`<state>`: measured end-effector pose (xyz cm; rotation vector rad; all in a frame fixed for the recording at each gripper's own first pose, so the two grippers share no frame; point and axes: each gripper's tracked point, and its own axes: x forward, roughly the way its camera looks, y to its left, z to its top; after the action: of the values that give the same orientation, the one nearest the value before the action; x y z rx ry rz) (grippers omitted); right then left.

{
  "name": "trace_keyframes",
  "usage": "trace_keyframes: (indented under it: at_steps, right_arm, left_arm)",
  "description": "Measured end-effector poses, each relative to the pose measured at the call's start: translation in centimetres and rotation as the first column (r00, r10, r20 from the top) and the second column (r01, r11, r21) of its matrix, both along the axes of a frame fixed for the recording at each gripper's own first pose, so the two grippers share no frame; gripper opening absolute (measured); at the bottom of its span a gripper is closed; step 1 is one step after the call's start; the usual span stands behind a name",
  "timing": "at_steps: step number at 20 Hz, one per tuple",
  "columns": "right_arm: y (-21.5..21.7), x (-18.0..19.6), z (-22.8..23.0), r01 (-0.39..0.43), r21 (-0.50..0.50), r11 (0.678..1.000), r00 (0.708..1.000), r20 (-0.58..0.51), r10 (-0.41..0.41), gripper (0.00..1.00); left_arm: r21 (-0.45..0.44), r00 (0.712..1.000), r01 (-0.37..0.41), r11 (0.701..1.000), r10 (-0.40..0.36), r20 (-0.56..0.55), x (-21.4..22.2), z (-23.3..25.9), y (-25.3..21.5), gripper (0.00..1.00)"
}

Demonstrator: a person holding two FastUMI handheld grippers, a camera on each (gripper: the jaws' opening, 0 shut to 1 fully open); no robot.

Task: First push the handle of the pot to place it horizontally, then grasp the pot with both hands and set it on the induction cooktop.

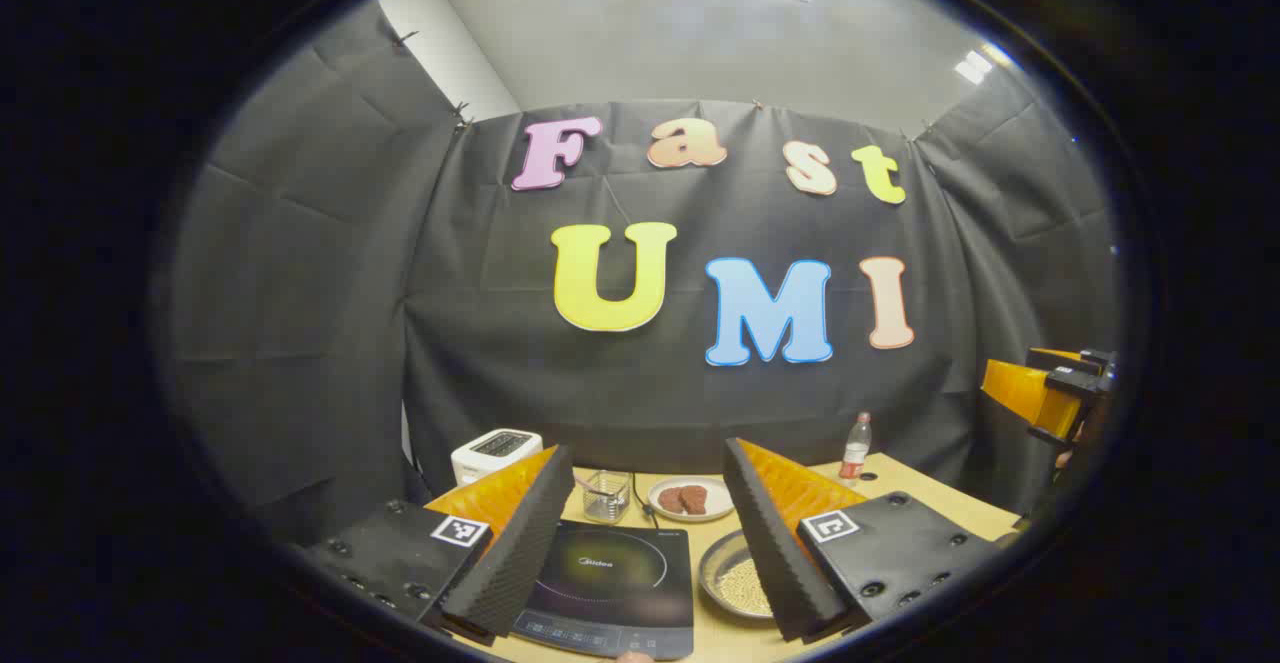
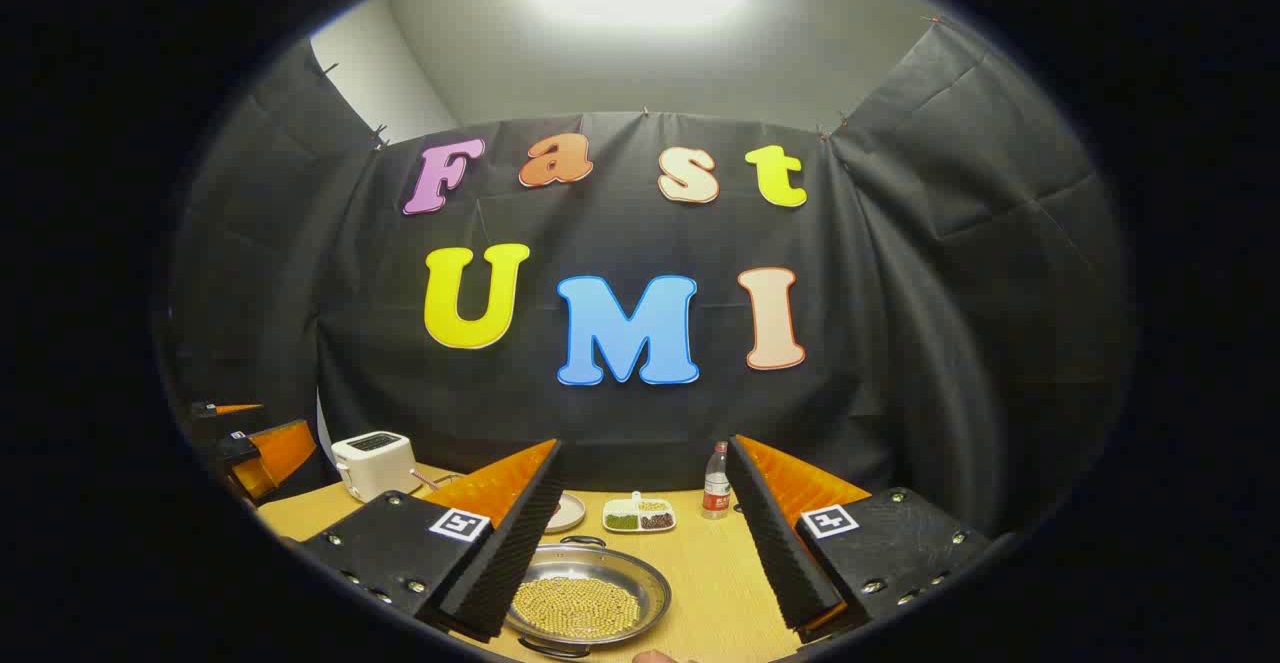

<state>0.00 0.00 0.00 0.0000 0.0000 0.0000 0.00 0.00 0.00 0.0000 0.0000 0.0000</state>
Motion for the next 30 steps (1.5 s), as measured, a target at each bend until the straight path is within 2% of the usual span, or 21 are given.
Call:
trace_keyframes:
  at_steps: [5, 6, 7, 8, 25, 27, 28, 29, 30]
  right_arm:
    - [-0.1, -0.2, 0.1, -0.006, -0.002, 1.0, 1.0, 0.004, 0.006, 0.98]
    - [-0.2, -0.2, 0.2, -0.005, 0.001, 1.0, 1.0, 0.002, 0.005, 0.98]
    - [-0.2, -0.4, 0.1, -0.006, 0.003, 1.0, 1.0, 0.001, 0.006, 0.98]
    - [-0.3, -0.4, 0.1, -0.005, 0.004, 1.0, 1.0, -0.001, 0.005, 0.98]
    - [0.4, 0.1, -0.1, -0.007, -0.007, 1.0, 1.0, -0.015, 0.007, 0.97]
    - [0.5, 0.2, 0.0, -0.001, -0.014, 1.0, 1.0, -0.012, 0.001, 0.9]
    - [0.3, 0.3, 0.0, 0.003, -0.016, 1.0, 1.0, -0.011, -0.003, 0.85]
    - [0.5, 0.4, -0.1, 0.001, -0.016, 1.0, 1.0, -0.013, -0.002, 0.76]
    - [0.6, 0.5, -0.3, -0.001, -0.013, 1.0, 1.0, -0.022, 0.001, 0.74]
  left_arm:
    - [0.001, 1.0, 0.002, 1.0, -0.002, 0.006, -0.6, 0.3, -0.5, 0.98]
    - [0.003, 1.0, 0.002, 1.0, -0.002, 0.009, -0.7, 0.4, -0.6, 0.94]
    - [0.005, 1.0, 0.001, 1.0, -0.001, 0.01, -0.7, 0.5, -0.6, 0.94]
    - [0.005, 1.0, 0.0, 1.0, 0.0, 0.013, -0.9, 0.5, -0.6, 1.0]
    - [0.001, 0.999, -0.008, 1.0, 0.008, 0.032, -0.6, 1.0, 0.3, 0.98]
    - [0.0, 0.999, -0.01, 1.0, 0.01, 0.031, -0.4, 1.1, 0.4, 0.98]
    - [0.0, 0.999, -0.012, 1.0, 0.012, 0.031, -0.4, 1.0, 0.6, 0.98]
    - [0.002, 0.999, -0.013, 1.0, 0.013, 0.032, -0.4, 1.1, 0.6, 0.98]
    - [0.003, 0.999, -0.015, 1.0, 0.015, 0.033, -0.4, 1.1, 0.7, 0.98]
